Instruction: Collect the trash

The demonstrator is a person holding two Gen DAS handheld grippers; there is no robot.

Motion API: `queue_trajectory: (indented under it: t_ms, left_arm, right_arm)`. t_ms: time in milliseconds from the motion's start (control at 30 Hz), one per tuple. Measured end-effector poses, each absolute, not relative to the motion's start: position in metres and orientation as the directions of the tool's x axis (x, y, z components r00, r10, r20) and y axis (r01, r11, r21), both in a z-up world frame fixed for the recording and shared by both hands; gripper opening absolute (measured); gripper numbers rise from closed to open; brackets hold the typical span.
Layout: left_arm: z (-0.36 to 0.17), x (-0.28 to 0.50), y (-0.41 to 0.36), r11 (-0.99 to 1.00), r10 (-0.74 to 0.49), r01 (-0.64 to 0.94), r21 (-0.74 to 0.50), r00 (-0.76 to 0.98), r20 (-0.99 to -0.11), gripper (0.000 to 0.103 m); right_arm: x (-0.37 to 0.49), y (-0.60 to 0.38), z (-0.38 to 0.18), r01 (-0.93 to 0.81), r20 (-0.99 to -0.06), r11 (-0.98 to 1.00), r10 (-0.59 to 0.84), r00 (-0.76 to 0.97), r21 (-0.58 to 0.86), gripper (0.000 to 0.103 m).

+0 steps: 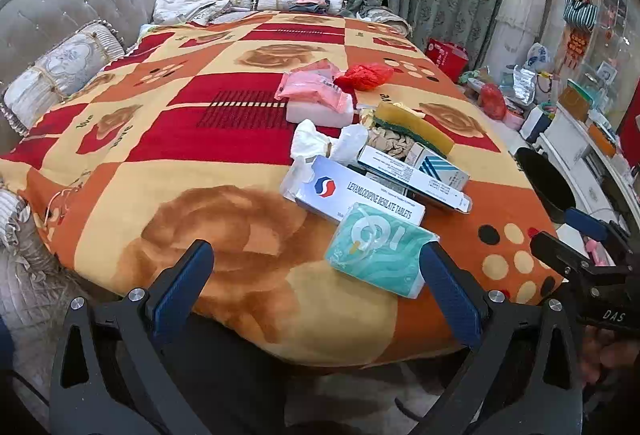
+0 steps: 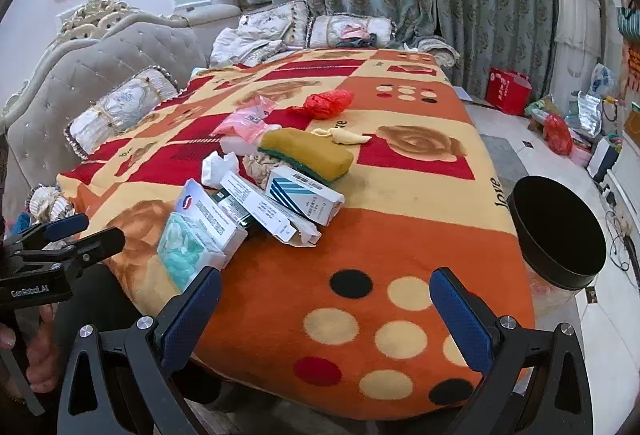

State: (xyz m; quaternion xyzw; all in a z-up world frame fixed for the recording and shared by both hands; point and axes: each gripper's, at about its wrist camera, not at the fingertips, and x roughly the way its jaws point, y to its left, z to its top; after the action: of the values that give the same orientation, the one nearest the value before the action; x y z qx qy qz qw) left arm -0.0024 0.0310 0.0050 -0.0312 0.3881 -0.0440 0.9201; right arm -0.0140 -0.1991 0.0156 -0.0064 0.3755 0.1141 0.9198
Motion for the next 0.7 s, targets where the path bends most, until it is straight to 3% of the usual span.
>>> queue_trajectory:
  t_ms: [133,367,700]
  left_arm:
    - [0.004,-0.004,0.028,0.998,-0.065,0.049,-0.044,0.704,-0.707,0.102]
    - [0.006,-0.004,0.039,0.994,-0.102,0.051,-0.093,0.701,-0.706,0.102]
    - [0.002,-0.008,0.023,0.996,-0.057,0.084,0.004,0.709,-0.703,0.102]
  right_arm:
    - [-0.012,-0.198,0.015,-0.218,-0.697,0.973,0.205,0.687,0.071,0.103]
    - [-0.012,-0.191,0.017,-0.235,-0.696,0.970,0.208,0.688,0.058,0.103]
    - [-0.015,-0.189,0.020,-0.239,-0.691,0.970,0.197,0.695,0.036,0.103]
